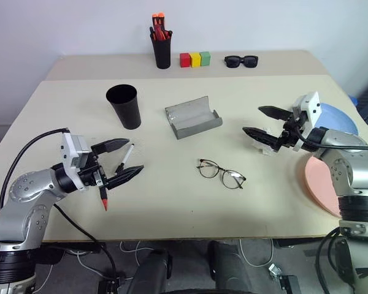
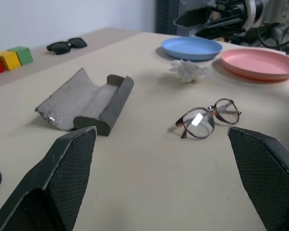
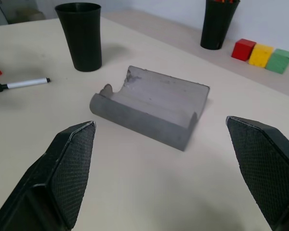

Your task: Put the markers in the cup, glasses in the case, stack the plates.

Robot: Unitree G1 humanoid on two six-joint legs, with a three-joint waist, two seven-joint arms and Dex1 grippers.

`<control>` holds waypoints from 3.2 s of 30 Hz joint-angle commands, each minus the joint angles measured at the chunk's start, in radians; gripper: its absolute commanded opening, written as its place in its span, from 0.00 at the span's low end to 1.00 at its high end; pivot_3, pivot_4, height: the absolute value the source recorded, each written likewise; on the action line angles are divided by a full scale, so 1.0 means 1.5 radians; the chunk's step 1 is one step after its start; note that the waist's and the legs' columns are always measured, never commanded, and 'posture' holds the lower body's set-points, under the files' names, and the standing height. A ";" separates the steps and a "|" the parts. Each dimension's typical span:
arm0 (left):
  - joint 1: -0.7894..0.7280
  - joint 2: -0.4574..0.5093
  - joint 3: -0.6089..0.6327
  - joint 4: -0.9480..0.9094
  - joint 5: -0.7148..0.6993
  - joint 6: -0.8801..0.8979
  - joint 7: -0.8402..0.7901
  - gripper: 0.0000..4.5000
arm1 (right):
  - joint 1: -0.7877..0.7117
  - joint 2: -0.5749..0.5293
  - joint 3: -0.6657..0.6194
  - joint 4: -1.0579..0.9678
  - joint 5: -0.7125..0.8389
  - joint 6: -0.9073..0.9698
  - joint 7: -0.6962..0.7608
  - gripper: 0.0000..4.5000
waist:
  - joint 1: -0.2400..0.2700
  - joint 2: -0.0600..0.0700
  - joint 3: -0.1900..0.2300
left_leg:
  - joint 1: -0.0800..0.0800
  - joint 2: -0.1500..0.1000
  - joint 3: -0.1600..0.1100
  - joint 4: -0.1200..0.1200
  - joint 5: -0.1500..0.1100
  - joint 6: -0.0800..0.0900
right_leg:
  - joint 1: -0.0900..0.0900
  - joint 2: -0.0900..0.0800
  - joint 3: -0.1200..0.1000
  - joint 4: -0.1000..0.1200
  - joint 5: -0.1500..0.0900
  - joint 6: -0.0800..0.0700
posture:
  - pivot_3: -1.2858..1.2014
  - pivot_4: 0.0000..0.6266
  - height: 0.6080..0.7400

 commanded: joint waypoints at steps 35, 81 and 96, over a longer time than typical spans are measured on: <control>-0.090 0.107 -0.011 0.041 0.089 0.276 0.199 1.00 | 0.151 0.040 0.039 -0.260 0.028 -0.006 -0.020 0.98 | 0.001 0.000 0.001 | 0.001 0.002 0.003 0.000 -0.001 0.000 | -0.001 0.003 0.003 -0.001 0.000 0.000 | 0.52 0.24 1.00; -0.031 -0.265 0.294 -0.251 -0.457 0.878 1.154 1.00 | 0.206 0.007 0.087 -0.364 0.122 0.030 0.065 0.98 | 0.019 -0.003 0.000 | 0.002 0.003 0.005 0.002 -0.002 -0.003 | 0.000 0.006 0.006 0.000 0.000 0.000 | 0.52 0.24 1.00; 0.079 0.002 0.047 -0.179 -0.856 0.516 1.433 0.00 | 0.206 0.006 0.093 -0.363 0.104 0.030 0.042 1.00 | 0.019 -0.003 0.000 | 0.002 0.004 0.006 0.001 -0.002 -0.004 | -0.001 0.005 0.008 -0.001 -0.001 -0.003 | 0.52 0.24 1.00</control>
